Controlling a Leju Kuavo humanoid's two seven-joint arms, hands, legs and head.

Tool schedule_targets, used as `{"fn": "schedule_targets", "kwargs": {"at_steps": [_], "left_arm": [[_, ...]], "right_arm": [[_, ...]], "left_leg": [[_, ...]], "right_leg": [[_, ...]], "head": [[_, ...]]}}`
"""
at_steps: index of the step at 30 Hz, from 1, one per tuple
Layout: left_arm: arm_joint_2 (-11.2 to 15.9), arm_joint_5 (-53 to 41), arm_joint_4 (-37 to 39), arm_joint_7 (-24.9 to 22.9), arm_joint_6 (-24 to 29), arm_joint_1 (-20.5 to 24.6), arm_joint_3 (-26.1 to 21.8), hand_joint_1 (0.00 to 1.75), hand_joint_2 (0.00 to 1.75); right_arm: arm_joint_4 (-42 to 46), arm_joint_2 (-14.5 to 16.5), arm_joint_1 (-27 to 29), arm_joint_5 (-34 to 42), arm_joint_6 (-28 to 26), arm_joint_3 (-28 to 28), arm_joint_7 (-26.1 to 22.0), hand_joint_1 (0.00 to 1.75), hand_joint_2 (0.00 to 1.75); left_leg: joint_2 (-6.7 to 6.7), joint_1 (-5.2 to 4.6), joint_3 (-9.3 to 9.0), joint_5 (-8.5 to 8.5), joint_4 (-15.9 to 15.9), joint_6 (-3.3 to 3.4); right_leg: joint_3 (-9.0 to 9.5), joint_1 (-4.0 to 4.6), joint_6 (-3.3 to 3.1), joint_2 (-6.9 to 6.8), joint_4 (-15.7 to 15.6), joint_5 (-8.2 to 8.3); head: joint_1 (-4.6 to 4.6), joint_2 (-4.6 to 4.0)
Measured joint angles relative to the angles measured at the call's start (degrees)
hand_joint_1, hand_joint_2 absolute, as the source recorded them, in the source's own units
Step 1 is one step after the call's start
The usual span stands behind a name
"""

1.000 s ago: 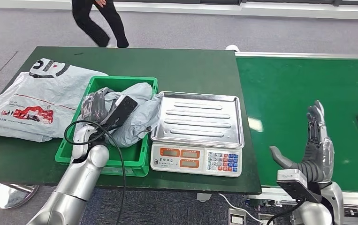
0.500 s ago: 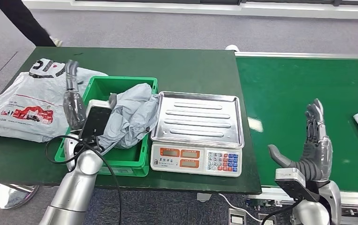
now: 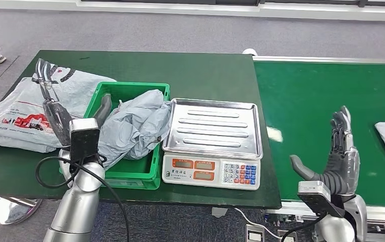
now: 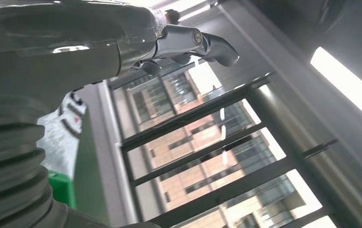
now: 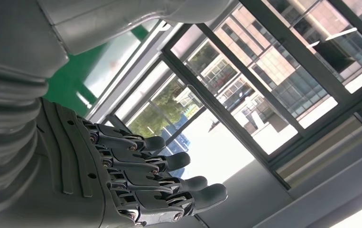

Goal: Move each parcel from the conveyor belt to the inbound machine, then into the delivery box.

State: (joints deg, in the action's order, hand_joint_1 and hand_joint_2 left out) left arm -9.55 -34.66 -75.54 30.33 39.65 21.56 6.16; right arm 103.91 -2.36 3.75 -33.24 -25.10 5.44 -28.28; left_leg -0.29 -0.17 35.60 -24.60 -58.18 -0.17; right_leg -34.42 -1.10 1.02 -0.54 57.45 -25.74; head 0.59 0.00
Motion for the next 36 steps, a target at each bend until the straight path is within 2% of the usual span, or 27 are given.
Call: {"fn": "schedule_targets", "kwargs": {"at_steps": [3, 4, 7, 8, 10, 12, 15, 17, 19, 23, 31, 36], "left_arm": [[-1.03, 1.40, -1.12, 3.83, 0.23, 0.00, -1.29, 0.00, 1.75], [-1.39, 2.36, -1.53, 5.29, 0.24, 0.00, -1.74, 0.00, 1.31], [-2.17, 8.56, -2.80, 8.21, -1.65, -0.02, -2.62, 0.00, 1.31], [-2.17, 12.51, -3.14, 8.01, -4.44, -0.04, -2.52, 0.00, 1.75], [-1.71, 21.66, -3.55, 6.50, -15.21, -0.07, -1.54, 0.00, 1.75], [-0.96, 28.77, -3.51, 5.14, -29.05, -0.03, 0.37, 0.00, 1.75], [-0.28, 35.80, -0.06, 5.84, -48.40, 1.22, 3.26, 0.00, 1.75], [-0.16, 37.91, 6.01, 7.48, -56.28, 2.96, 4.72, 0.00, 1.75], [-0.13, 38.24, 11.43, 8.65, -58.31, 3.96, 5.53, 0.00, 1.75], [0.03, 38.17, 18.66, 9.57, -58.64, 5.30, 6.13, 0.00, 1.75], [0.19, 38.10, 24.85, 8.61, -59.32, 6.85, 6.60, 0.00, 1.75], [0.29, 36.53, 29.16, 8.93, -54.99, 7.29, 6.60, 0.00, 1.75]], "right_arm": [[0.00, -0.02, -0.41, 0.44, -0.28, 0.00, 0.16, 0.00, 1.75], [0.00, -0.02, -0.47, 0.64, -0.43, 0.00, 0.22, 0.00, 1.75], [-0.01, -0.08, -0.52, 1.57, -0.98, 0.00, 0.27, 0.00, 1.75], [-0.03, -0.18, -0.54, 2.03, -1.14, 0.00, 0.25, 0.00, 1.75], [-0.25, -0.62, -0.73, 3.08, -1.22, 0.00, 0.23, 0.00, 1.75], [-0.83, -1.16, -1.39, 4.02, -0.73, 0.00, 0.25, 0.00, 1.75], [-3.45, -2.16, -3.87, 5.06, 0.46, 0.07, 1.22, 0.00, 1.75], [-6.27, -3.12, -5.83, 5.42, 0.66, 0.51, 2.53, 0.00, 1.75], [-8.49, -3.93, -6.88, 5.55, 0.54, 1.32, 3.26, 0.00, 1.75], [-11.82, -5.27, -7.61, 6.00, 0.42, 2.75, 3.39, 0.00, 1.75], [-14.16, -6.16, -8.22, 5.23, -0.42, 3.45, 4.38, 0.00, 1.75], [-20.36, -7.85, -10.45, 2.00, -4.26, 7.27, 7.35, 0.00, 1.75]], "left_leg": [[0.00, 0.00, 0.00, 0.00, 0.00, 0.00], [-0.01, 0.00, 0.00, 0.00, 0.00, 0.00], [0.00, 0.00, 0.00, -0.01, 0.00, 0.00], [0.00, 0.00, -0.01, -0.01, 0.00, 0.00], [-0.01, 0.00, 0.00, 0.00, 0.00, 0.01], [-0.01, 0.00, 0.00, 0.00, 0.00, 0.01], [0.04, -0.03, -0.03, 0.01, -0.01, 0.02], [0.05, -0.06, -0.06, 0.03, -0.02, 0.06], [0.05, -0.08, -0.07, 0.06, -0.03, 0.09], [0.05, -0.08, -0.06, 0.06, -0.04, 0.08], [0.04, -0.06, -0.05, 0.03, -0.02, 0.05], [0.05, -0.09, -0.03, 0.00, -0.03, 0.10]], "right_leg": [[0.00, 0.00, 0.00, 0.00, 0.00, 0.00], [0.00, 0.00, 0.00, 0.00, 0.00, 0.00], [-0.01, 0.00, 0.00, 0.00, -0.01, -0.01], [-0.01, 0.00, 0.00, 0.00, -0.01, -0.01], [-0.01, 0.01, 0.00, -0.02, -0.02, -0.01], [0.01, 0.01, 0.00, -0.03, -0.02, 0.00], [0.00, -0.04, 0.03, 0.05, -0.03, 0.04], [0.03, -0.07, 0.06, 0.07, -0.05, 0.09], [0.04, -0.09, 0.08, 0.06, -0.04, 0.12], [0.01, -0.08, 0.07, 0.10, -0.03, 0.15], [-0.01, -0.06, 0.04, 0.09, -0.02, 0.06], [0.01, -0.09, 0.07, 0.08, -0.03, 0.08]], "head": [[0.00, 0.00], [0.00, 0.00], [0.00, 0.00], [0.00, 0.00], [0.00, 0.00], [-0.01, 0.00], [-0.01, 0.00], [-0.01, 0.00], [-0.01, 0.00], [-0.01, 0.00], [0.00, 0.00], [-0.01, 0.00]]}}
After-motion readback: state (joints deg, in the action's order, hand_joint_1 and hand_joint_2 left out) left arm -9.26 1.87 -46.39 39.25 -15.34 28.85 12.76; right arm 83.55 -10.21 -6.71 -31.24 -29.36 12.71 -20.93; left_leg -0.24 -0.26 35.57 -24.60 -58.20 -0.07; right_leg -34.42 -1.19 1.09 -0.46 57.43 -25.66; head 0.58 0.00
